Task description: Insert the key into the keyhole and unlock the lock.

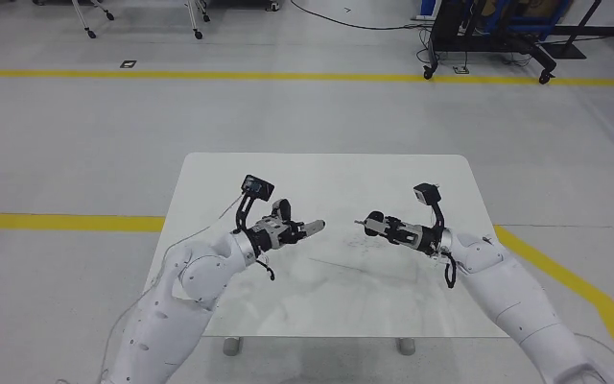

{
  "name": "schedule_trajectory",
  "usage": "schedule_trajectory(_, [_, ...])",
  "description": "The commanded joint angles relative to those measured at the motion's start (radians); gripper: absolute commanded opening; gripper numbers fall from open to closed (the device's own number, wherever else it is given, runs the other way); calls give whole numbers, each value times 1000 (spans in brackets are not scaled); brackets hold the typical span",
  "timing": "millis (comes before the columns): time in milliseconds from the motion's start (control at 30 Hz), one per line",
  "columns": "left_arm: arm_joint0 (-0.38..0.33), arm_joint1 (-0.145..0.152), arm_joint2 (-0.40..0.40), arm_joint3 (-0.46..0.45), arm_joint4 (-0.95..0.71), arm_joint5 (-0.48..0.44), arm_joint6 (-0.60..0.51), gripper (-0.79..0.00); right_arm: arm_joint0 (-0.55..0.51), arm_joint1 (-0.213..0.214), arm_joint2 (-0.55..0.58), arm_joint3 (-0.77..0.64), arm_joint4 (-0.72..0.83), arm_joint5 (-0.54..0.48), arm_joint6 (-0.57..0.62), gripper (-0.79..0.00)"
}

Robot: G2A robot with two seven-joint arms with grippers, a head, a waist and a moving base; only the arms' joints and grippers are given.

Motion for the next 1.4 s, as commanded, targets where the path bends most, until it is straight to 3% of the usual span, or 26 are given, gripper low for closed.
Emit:
schedule_trajectory(0, [55, 9, 6, -81, 269, 148, -47, 0, 0, 0, 0, 0, 0, 0, 0, -785])
schedule_trajectory(67, [91, 15, 17, -135, 444, 236, -102, 0, 0, 0, 0, 0, 0, 0, 0, -785])
schedule_trajectory(133, [120, 14, 17, -162, 465, 280, -105, 0, 0, 0, 0, 0, 0, 0, 0, -785])
schedule_trajectory(233, [130, 14, 9, -133, 461, 285, -121, 0, 0, 0, 0, 0, 0, 0, 0, -785])
schedule_trajectory(567, [15, -10, 85, 54, 419, 295, -208, 0, 0, 0, 0, 0, 0, 0, 0, -785])
schedule_trajectory(667, [-23, -21, 122, 116, 408, 306, -220, -74, 0, 0, 0, 0, 0, 0, 0, -785])
schedule_trajectory(767, [-54, -32, 150, 160, 411, 322, -209, -228, 0, 0, 0, 0, 0, 0, 0, -785])
schedule_trajectory(967, [-80, -43, 168, 198, 425, 352, -180, -403, 0, 0, 0, 0, 0, 0, 0, -785])
schedule_trajectory(1367, [-122, -61, 175, 270, 389, 333, -131, -453, 0, 0, 0, 0, 0, 0, 0, -785])
